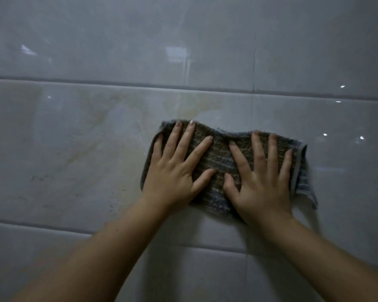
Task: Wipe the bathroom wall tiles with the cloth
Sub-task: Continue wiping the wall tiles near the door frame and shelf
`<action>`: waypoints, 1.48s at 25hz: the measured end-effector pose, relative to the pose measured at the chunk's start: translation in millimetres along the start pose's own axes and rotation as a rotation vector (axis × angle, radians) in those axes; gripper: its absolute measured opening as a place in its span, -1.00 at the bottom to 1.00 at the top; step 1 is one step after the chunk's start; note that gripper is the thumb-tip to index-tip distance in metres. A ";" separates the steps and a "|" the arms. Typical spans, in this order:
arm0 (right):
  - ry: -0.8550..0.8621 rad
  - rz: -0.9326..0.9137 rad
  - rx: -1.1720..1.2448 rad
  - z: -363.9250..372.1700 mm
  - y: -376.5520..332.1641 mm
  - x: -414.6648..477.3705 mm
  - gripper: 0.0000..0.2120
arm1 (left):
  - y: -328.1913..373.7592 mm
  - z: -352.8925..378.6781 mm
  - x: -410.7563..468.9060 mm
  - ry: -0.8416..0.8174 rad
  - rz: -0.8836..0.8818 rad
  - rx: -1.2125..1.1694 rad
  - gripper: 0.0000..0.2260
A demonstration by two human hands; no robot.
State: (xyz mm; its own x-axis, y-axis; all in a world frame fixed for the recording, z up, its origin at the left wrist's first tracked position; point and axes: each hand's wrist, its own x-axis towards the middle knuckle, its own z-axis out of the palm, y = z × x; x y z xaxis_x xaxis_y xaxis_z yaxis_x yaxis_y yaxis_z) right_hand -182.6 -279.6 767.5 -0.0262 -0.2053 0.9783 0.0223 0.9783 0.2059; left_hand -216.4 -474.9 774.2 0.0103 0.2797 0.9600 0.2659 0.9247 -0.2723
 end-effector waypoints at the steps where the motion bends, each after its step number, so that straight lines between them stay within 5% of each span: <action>1: -0.007 0.034 0.005 1.6 -4.6 18.5 -0.39 | -12.9 -1.2 16.9 0.010 0.001 -0.006 -0.41; 8: -0.037 0.004 0.019 11.1 -59.0 129.8 -0.35 | -110.6 -16.6 76.2 -0.050 -0.130 -0.022 -0.38; 14: -0.024 -0.155 0.011 12.3 -67.7 63.3 -0.41 | -99.7 -9.0 11.7 0.045 -0.027 -0.033 -0.41; 23: 0.014 0.103 0.052 19.1 -103.0 132.8 -0.37 | -145.8 -17.6 77.5 0.016 -0.108 -0.031 -0.37; 30: 0.015 -0.220 0.060 20.5 -92.1 76.6 -0.40 | -124.5 -14.4 -7.4 0.002 -0.137 -0.027 -0.40; 37: 0.049 -0.239 0.069 22.9 -73.2 113.6 -0.36 | -102.5 -16.6 17.1 -0.011 -0.298 -0.039 -0.42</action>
State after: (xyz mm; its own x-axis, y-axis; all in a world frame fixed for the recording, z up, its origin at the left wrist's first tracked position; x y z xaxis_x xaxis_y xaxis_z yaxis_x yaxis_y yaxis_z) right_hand -210.0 -373.9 863.1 0.0263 -0.4309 0.9020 -0.0474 0.9008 0.4317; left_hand -227.5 -569.2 819.6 -0.0847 0.0001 0.9964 0.2929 0.9558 0.0248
